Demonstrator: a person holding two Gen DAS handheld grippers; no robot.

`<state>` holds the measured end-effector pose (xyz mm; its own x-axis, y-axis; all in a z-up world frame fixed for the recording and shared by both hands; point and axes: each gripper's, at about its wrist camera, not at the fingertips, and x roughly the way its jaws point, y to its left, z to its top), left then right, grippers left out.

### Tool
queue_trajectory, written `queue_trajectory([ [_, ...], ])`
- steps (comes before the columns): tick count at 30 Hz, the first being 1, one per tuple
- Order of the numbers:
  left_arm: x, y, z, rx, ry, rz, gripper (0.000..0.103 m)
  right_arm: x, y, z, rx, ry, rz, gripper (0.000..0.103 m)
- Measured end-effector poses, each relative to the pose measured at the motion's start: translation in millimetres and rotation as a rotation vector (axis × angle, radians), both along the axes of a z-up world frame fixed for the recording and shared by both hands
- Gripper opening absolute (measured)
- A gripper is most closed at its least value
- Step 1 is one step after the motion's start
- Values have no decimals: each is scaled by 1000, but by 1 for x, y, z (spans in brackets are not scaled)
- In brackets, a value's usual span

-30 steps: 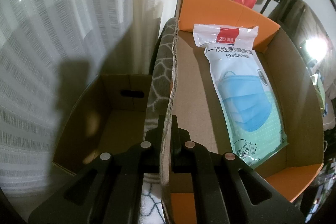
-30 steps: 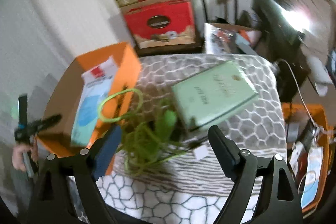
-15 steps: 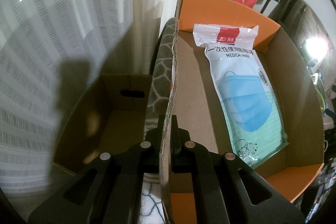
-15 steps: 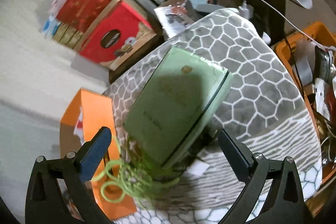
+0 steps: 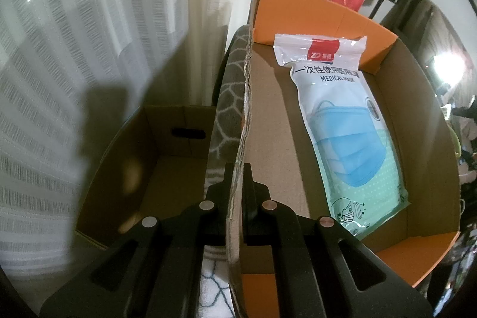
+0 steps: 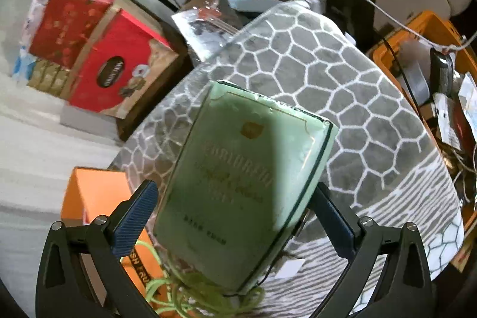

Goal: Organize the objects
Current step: 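Grasp the green tissue pack on the blanket with the right gripper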

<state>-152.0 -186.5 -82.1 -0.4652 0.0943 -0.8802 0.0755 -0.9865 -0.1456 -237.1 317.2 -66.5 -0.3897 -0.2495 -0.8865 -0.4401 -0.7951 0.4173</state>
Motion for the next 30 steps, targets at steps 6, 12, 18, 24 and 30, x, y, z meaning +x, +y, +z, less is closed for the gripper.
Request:
queue_trajectory([
  [6,0,1,1,1,-1,-1,3,-8,1,-12,1,-29,-21,103],
  [12,0,2,1,5,0,1,3,-11,0,-6,39,37,46,96],
  [18,1,2,1,4,-1,1,3,-9,-3,2,69,86,90,92],
  [24,1,2,1,7,0,0,3,-6,-4,23,89,156,136,92],
  [30,1,2,1,6,0,-1,3,-2,-8,54,100,209,192,92],
])
